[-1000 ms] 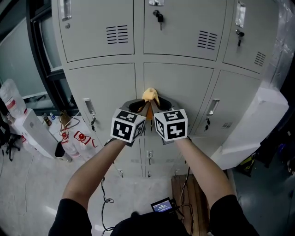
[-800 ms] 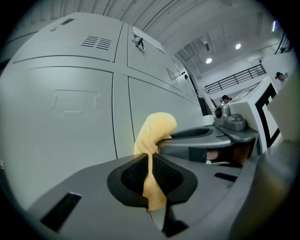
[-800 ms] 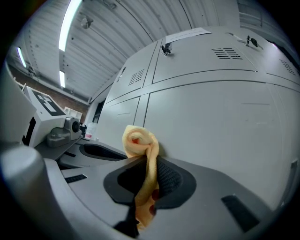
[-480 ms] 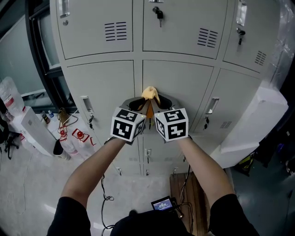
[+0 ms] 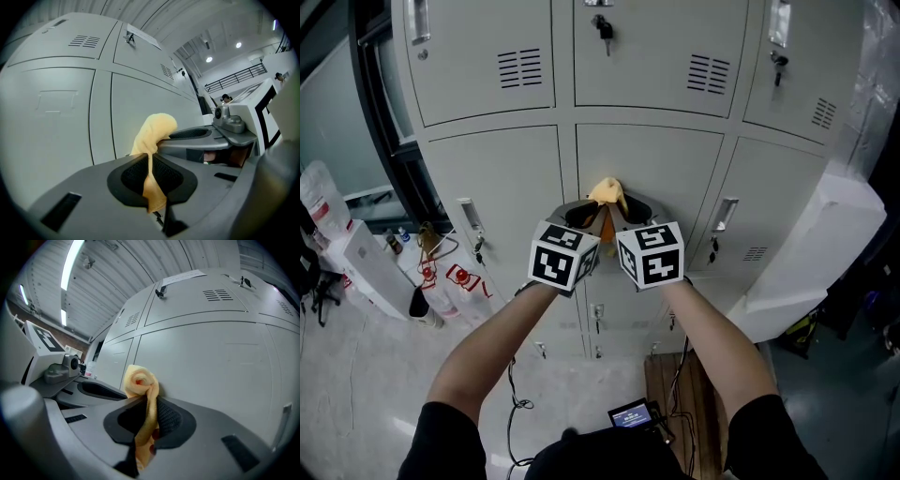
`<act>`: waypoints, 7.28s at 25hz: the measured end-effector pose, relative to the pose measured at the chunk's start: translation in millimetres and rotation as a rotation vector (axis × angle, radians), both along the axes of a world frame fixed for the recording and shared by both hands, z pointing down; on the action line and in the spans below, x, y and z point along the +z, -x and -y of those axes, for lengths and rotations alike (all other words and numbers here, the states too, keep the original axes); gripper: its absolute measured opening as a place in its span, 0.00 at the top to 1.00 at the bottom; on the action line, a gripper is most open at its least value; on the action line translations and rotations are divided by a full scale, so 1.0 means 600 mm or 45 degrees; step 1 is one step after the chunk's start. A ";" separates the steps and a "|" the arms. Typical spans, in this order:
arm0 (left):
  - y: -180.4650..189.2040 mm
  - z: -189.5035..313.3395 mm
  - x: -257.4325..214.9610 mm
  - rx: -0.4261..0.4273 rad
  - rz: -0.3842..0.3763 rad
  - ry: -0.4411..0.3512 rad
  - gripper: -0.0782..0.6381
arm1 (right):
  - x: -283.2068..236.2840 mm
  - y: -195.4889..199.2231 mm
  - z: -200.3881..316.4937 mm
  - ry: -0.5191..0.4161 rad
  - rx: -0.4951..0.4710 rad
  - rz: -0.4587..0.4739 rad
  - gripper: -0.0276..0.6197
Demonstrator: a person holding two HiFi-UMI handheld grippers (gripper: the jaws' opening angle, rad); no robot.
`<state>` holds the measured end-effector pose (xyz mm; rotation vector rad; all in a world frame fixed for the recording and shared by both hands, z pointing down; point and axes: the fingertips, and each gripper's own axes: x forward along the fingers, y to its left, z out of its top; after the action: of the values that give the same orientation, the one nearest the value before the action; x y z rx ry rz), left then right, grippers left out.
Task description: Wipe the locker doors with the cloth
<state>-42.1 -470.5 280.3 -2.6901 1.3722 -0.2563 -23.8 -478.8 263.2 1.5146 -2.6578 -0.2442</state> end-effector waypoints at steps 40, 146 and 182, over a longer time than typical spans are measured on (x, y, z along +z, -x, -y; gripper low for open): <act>-0.334 0.008 0.028 0.261 -0.020 0.033 0.84 | 0.030 -0.337 0.006 0.041 0.270 0.004 0.85; -0.322 0.002 0.131 0.276 0.121 0.104 0.86 | 0.166 -0.325 0.013 0.158 0.325 -0.045 0.85; -0.026 -0.043 0.247 0.041 0.110 0.241 0.86 | 0.283 -0.026 -0.022 0.305 0.116 -0.041 0.85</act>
<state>-26.4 -444.9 428.5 -2.8105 1.3411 -0.5177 -8.1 -465.7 433.1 1.5342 -2.4792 0.0540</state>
